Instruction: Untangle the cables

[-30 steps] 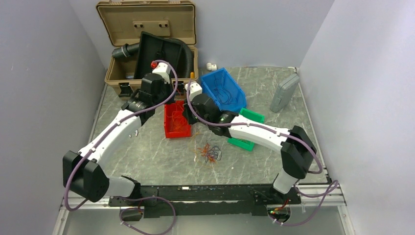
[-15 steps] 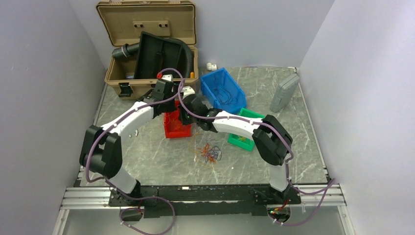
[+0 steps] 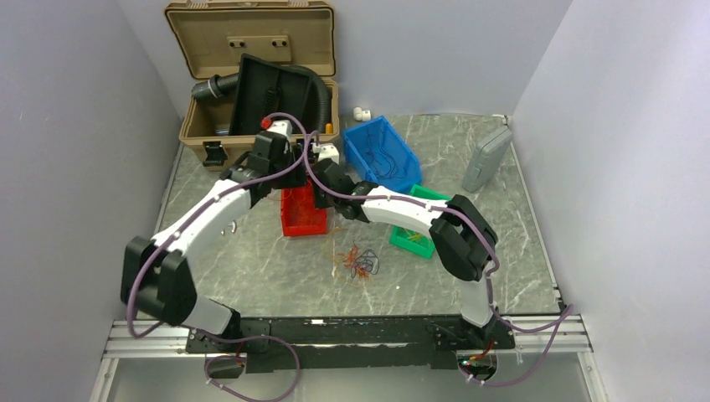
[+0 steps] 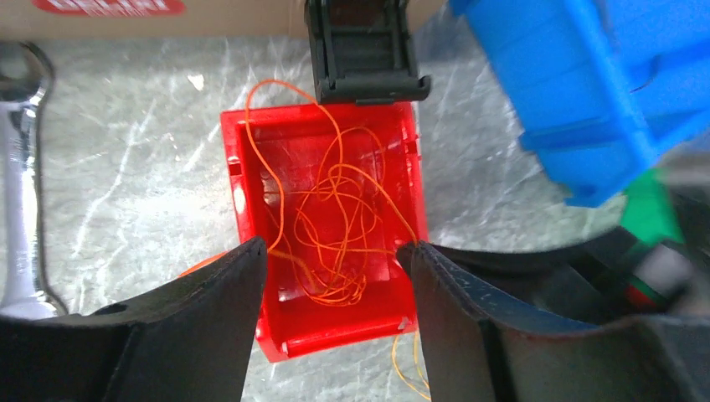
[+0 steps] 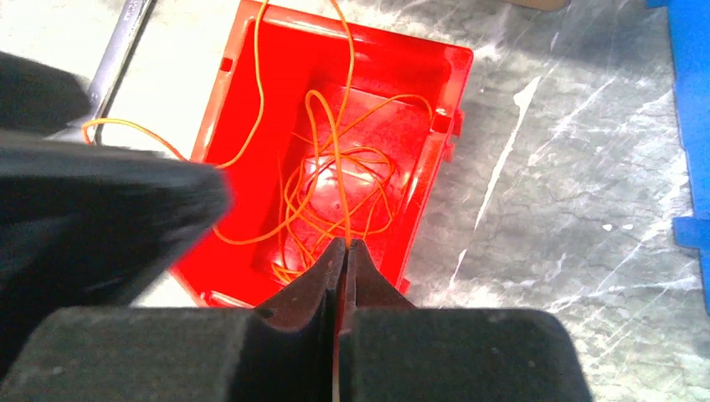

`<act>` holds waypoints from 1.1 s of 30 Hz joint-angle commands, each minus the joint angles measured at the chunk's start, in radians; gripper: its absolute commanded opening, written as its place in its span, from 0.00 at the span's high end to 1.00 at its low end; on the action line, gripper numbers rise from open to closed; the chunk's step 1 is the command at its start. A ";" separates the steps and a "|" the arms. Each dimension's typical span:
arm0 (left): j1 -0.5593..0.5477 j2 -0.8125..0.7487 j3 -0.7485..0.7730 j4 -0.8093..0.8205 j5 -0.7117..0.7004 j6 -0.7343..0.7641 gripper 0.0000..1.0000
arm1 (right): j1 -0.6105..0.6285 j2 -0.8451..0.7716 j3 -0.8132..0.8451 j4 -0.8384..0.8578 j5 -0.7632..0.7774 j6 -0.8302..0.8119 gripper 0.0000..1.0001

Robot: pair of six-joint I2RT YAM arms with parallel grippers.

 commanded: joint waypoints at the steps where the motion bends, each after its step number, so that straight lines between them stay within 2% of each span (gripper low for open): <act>1: -0.001 -0.163 0.016 -0.027 -0.039 0.034 0.28 | 0.004 -0.034 0.047 -0.023 0.034 -0.011 0.89; 3: 0.001 -0.204 0.016 -0.054 -0.052 0.038 0.20 | 0.014 -0.047 0.061 -0.041 0.033 -0.021 0.74; 6: 0.003 -0.269 -0.013 -0.067 -0.058 0.032 0.11 | 0.018 -0.082 0.064 -0.060 0.034 -0.027 0.64; 10: 0.031 -0.330 -0.108 -0.041 -0.046 0.001 0.03 | 0.018 -0.160 0.015 -0.072 0.031 -0.022 0.37; 13: 0.100 -0.340 -0.192 0.029 0.066 -0.038 0.03 | 0.018 -0.252 -0.058 -0.072 0.039 -0.016 0.32; 17: 0.159 -0.300 -0.261 0.119 0.194 -0.066 0.14 | 0.017 -0.387 -0.206 -0.074 0.056 -0.005 0.28; 21: 0.172 -0.235 -0.264 0.147 0.215 -0.062 0.20 | 0.015 -0.528 -0.361 -0.090 0.048 0.022 0.27; 26: 0.176 -0.153 -0.234 0.188 0.223 -0.056 0.34 | 0.016 -0.714 -0.573 -0.080 0.037 0.092 0.27; 29: 0.175 -0.112 -0.207 0.198 0.237 -0.050 0.48 | 0.015 -0.811 -0.664 -0.083 0.052 0.123 0.27; 32: 0.175 -0.079 -0.204 0.216 0.252 -0.050 0.57 | 0.015 -0.853 -0.717 -0.099 0.058 0.135 0.27; 33: 0.175 -0.069 -0.202 0.221 0.258 -0.048 0.63 | 0.014 -0.858 -0.725 -0.105 0.054 0.137 0.27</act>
